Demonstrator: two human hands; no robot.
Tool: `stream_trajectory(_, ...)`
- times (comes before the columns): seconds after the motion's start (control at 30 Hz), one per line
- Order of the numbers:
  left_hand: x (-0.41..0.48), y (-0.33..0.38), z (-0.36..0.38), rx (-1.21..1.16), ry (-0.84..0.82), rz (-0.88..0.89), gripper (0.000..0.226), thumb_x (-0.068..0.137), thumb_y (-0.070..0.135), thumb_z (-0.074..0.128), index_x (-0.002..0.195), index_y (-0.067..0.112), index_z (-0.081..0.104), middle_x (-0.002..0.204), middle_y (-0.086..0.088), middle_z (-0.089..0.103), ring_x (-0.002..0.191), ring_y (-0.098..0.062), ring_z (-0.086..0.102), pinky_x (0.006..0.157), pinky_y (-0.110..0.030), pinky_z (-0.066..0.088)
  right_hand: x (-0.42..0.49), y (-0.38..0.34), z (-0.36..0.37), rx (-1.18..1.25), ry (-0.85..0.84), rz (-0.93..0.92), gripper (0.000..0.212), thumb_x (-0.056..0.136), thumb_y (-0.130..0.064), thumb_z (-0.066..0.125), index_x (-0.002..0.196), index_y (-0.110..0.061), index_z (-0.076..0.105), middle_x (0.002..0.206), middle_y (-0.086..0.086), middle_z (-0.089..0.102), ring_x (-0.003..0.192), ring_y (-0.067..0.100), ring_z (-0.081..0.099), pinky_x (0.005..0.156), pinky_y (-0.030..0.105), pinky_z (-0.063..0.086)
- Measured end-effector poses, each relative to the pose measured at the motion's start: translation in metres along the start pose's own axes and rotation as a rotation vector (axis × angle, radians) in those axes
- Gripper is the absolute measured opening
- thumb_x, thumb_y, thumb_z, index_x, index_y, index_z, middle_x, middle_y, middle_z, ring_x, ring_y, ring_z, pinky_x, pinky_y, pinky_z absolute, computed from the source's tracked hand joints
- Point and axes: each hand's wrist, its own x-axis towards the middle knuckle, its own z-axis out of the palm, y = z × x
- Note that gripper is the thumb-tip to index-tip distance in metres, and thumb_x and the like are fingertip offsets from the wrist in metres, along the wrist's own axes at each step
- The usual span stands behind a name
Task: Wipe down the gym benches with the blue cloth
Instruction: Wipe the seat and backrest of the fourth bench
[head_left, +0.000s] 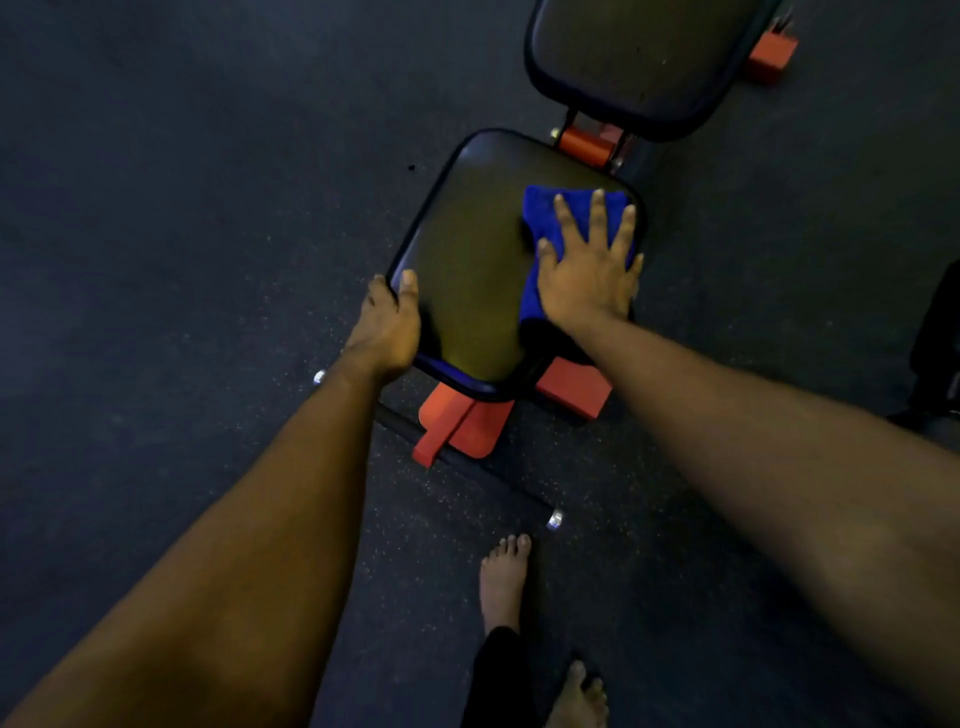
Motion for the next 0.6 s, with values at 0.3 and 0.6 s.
stream_trajectory(0.3,0.015,0.01,-0.004,-0.052,0.071,-0.051,0.059,0.103,0.053,0.011,0.141,0.011,0.027,0.143,-0.029,0.042,0.128,-0.04,0.045,0.103,-0.045,0.035,-0.094,-0.044,0.03,-0.168,0.063,-0.28,0.06,0.102,-0.048,0.031,0.158,-0.038,0.012,0.167,0.002,0.004,0.153,0.034,0.0,0.114,0.068,0.011)
stream_trajectory(0.6,0.024,0.021,0.012,-0.129,0.231,-0.093,0.059,0.105,0.049,0.01,0.147,0.011,0.024,0.143,-0.028,0.043,0.129,-0.041,0.045,0.104,-0.045,0.034,0.059,-0.021,-0.006,-0.098,0.029,-0.092,0.055,0.102,-0.049,0.031,0.155,-0.043,0.019,0.166,-0.001,0.013,0.152,0.032,0.006,0.112,0.07,0.014)
